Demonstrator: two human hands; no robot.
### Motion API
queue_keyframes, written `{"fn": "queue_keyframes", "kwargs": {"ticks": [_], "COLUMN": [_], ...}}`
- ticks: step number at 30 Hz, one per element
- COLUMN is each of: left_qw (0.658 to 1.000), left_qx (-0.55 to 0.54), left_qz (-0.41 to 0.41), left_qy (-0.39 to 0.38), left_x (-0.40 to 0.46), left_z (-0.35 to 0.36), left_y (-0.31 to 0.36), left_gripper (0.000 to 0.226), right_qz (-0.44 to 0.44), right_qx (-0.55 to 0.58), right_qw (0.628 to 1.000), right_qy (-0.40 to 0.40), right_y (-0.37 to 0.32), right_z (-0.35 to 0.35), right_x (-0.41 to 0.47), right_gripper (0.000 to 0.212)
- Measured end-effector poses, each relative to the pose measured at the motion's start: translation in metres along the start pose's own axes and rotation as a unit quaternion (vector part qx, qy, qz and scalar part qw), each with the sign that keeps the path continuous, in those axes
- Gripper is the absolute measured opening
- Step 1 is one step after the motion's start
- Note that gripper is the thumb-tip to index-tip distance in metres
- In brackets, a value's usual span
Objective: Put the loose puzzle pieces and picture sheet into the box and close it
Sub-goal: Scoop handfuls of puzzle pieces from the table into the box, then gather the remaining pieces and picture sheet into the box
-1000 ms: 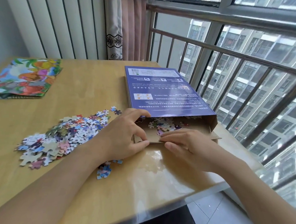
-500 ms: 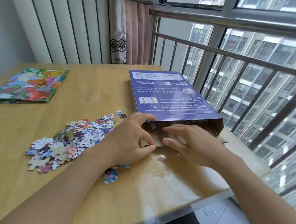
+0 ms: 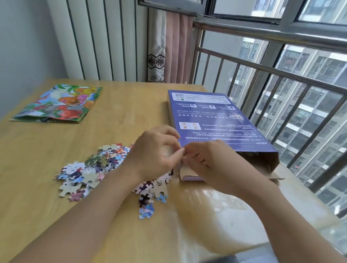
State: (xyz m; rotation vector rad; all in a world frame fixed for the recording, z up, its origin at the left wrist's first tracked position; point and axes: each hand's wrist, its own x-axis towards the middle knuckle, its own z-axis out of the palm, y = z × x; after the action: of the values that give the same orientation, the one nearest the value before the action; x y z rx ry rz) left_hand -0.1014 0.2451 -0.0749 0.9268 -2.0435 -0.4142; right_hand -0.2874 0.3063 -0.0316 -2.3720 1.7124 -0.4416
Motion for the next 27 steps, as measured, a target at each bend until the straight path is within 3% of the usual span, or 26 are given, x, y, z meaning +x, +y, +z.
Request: {"fn": "queue_keyframes", "kwargs": {"ticks": [4, 9, 13, 21, 27], "left_qw": [0.987, 0.929, 0.883, 0.869, 0.851], "left_qx": [0.037, 0.09, 0.131, 0.321, 0.388], "left_qz": [-0.112, -0.295, -0.422, -0.372, -0.349], "left_qy": [0.111, 0.206, 0.157, 0.057, 0.055], "left_x": [0.007, -0.003, -0.013, -0.022, 0.009], "left_z": [-0.048, -0.1, -0.117, -0.164, -0.162], "left_y": [-0.031, -0.087, -0.125, -0.2, -0.216], "left_gripper": [0.008, 0.009, 0.036, 0.09, 0.069], "right_qz": [-0.067, -0.096, -0.061, -0.032, -0.045], "right_qx": [0.019, 0.013, 0.029, 0.062, 0.033], "right_qw": [0.997, 0.995, 0.997, 0.996, 0.998], "right_qy": [0.043, -0.009, -0.027, -0.062, -0.027], "right_y": [-0.045, -0.082, -0.098, -0.108, -0.118], "right_z": [0.016, 0.055, 0.08, 0.101, 0.105], "right_x": [0.056, 0.13, 0.18, 0.228, 0.231], "right_gripper": [0.035, 0.051, 0.056, 0.054, 0.052]}}
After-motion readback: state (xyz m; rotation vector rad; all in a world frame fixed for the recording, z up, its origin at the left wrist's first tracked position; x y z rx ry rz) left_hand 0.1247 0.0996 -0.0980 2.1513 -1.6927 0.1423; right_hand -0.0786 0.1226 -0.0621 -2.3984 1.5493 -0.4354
